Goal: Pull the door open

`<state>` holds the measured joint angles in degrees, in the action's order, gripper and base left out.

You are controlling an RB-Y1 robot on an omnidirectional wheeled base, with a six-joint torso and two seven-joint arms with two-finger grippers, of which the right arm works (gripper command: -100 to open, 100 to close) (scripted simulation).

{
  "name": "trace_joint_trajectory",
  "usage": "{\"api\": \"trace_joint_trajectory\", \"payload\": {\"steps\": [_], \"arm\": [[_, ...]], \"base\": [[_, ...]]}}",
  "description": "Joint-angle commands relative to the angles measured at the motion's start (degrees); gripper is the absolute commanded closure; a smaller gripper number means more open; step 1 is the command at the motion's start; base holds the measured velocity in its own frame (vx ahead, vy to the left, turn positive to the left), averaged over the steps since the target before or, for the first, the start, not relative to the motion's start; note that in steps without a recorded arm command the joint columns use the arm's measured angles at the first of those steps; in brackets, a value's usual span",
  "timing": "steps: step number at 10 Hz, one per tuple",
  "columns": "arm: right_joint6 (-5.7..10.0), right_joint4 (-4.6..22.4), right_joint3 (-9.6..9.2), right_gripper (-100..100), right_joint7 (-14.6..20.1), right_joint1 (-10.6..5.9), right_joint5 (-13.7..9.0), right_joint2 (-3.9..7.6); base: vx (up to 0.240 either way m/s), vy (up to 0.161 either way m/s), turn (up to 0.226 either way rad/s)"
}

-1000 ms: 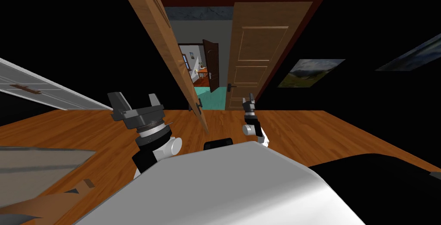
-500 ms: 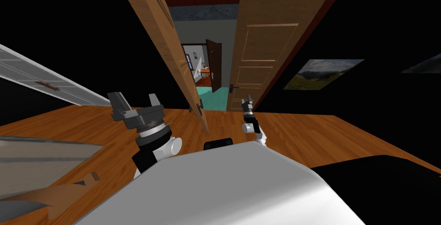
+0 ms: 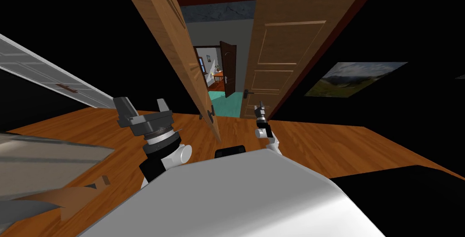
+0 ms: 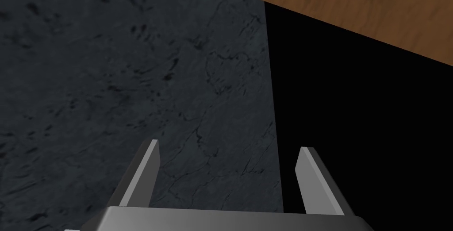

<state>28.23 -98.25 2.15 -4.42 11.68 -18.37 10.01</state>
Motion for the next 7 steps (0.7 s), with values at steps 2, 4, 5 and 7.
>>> {"api": "trace_joint_trajectory", "payload": {"steps": [2, 4, 5, 7], "arm": [[0.46, 4.35, 0.16, -100, -0.75, -2.02, -1.66, 0.98], [0.56, 6.88, 0.33, -100, -1.24, -3.34, -2.8, 1.67], [0.56, 7.41, 0.33, -100, -1.24, -3.34, -2.8, 1.67], [0.67, 10.12, 0.5, -100, -1.73, -4.68, -3.97, 2.36]], "base": [[0.044, -0.02, 0.075], [0.047, -0.024, 0.068], [0.044, -0.026, 0.046], [0.04, -0.028, 0.068]]}}
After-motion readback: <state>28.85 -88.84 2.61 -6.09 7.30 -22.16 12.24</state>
